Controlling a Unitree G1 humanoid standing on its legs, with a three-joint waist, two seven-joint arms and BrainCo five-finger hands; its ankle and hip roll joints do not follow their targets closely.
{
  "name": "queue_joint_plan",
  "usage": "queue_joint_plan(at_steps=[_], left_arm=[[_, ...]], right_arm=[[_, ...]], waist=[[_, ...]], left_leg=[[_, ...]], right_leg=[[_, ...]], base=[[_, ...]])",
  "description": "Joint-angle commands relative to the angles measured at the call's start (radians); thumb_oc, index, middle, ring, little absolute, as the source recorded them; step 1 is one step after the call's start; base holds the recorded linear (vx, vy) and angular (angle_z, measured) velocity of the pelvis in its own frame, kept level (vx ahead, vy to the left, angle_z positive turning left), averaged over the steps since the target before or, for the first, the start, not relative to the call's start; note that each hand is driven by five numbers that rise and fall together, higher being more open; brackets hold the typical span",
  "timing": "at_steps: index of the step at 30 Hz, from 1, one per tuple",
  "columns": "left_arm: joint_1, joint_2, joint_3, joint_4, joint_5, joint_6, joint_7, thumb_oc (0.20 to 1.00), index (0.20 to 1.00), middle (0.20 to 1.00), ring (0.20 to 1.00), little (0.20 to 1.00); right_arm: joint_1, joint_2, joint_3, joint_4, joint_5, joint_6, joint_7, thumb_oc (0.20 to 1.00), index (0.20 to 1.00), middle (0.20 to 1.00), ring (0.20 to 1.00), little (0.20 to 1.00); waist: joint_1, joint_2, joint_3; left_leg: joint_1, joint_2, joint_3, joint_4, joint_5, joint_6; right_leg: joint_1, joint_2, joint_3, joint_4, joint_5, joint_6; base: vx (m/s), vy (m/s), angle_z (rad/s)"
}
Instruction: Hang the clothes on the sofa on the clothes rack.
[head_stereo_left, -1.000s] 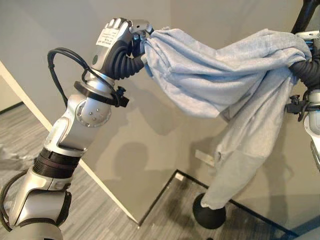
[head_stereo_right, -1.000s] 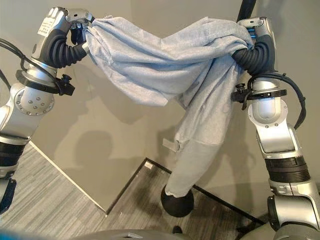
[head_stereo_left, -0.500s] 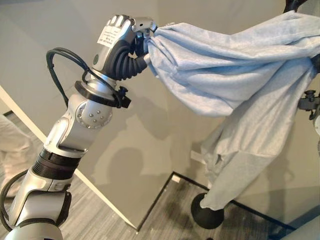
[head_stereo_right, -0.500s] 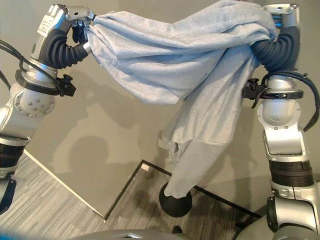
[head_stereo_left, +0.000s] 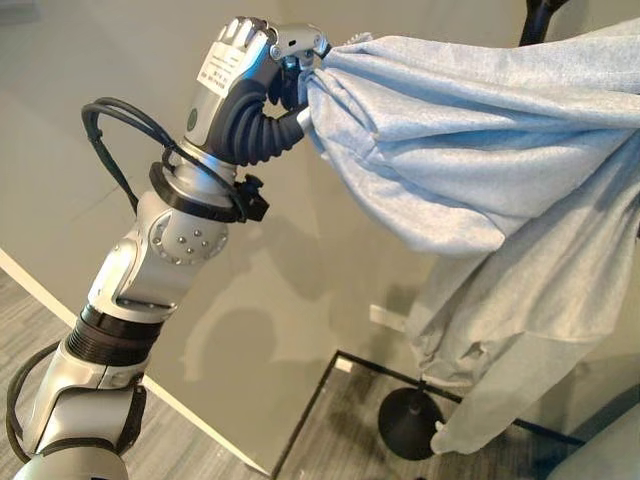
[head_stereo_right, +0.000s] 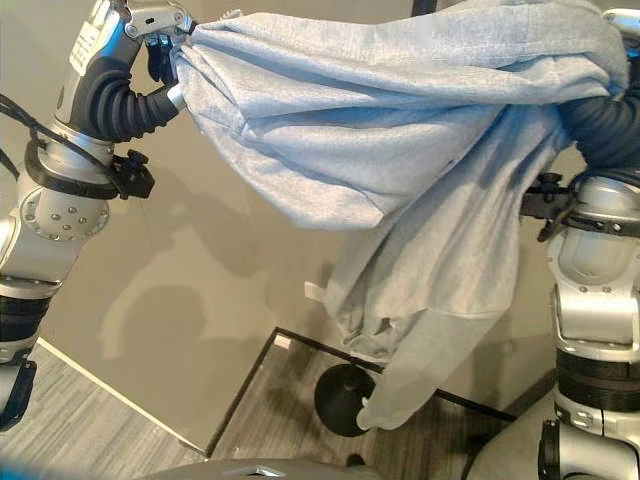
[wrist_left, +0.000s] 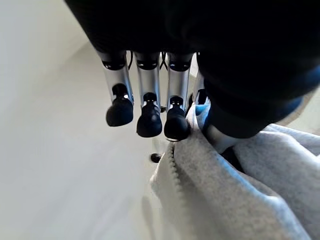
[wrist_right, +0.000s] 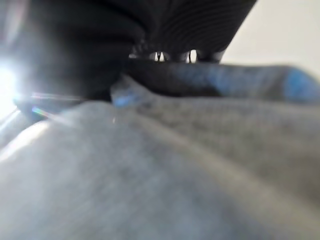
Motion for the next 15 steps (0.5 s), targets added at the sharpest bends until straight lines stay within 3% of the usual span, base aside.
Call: queue_joint_plan(at_steps=[1, 11, 15], left_arm=[[-0.053, 0.019, 0.042, 0.022, -0.056, 0.0, 0.023, 0.2, 0.2, 0.2, 0.2, 0.2], [-0.076, 0.006, 0.013, 0.031, -0.057, 0.0, 0.01, 0.2, 0.2, 0.2, 0.2, 0.2], [-0.093, -0.01, -0.032, 0.093, -0.053, 0.011, -0.003, 0.2, 0.2, 0.2, 0.2, 0.2]], right_arm=[[-0.03, 0.001, -0.067, -0.03, 0.028, -0.049, -0.027, 0.2, 0.2, 0.2, 0.2, 0.2], [0.0, -0.013, -0.085, 0.007, 0.01, -0.03, -0.048, 0.2, 0.2, 0.2, 0.2, 0.2], [-0.022, -0.09, -0.001, 0.136, -0.025, 0.024, -0.041, 0.2, 0.2, 0.2, 0.2, 0.2]], waist=[[0.005, -0.035, -0.026], [-0.012, -0.033, -0.023], [-0.003, -0.042, -0.023]], left_leg=[[0.051, 0.008, -0.05, 0.012, -0.104, 0.028], [0.055, 0.007, -0.035, 0.012, -0.11, 0.029], [0.06, 0.007, -0.032, 0.012, -0.111, 0.028]], right_leg=[[-0.001, -0.089, -0.03, 0.052, -0.055, 0.106], [-0.009, -0.088, -0.016, 0.053, -0.05, 0.11], [-0.005, -0.089, -0.018, 0.05, -0.048, 0.11]], base=[[0.01, 0.004, -0.09], [0.0, 0.001, -0.04], [-0.01, -0.018, -0.05]])
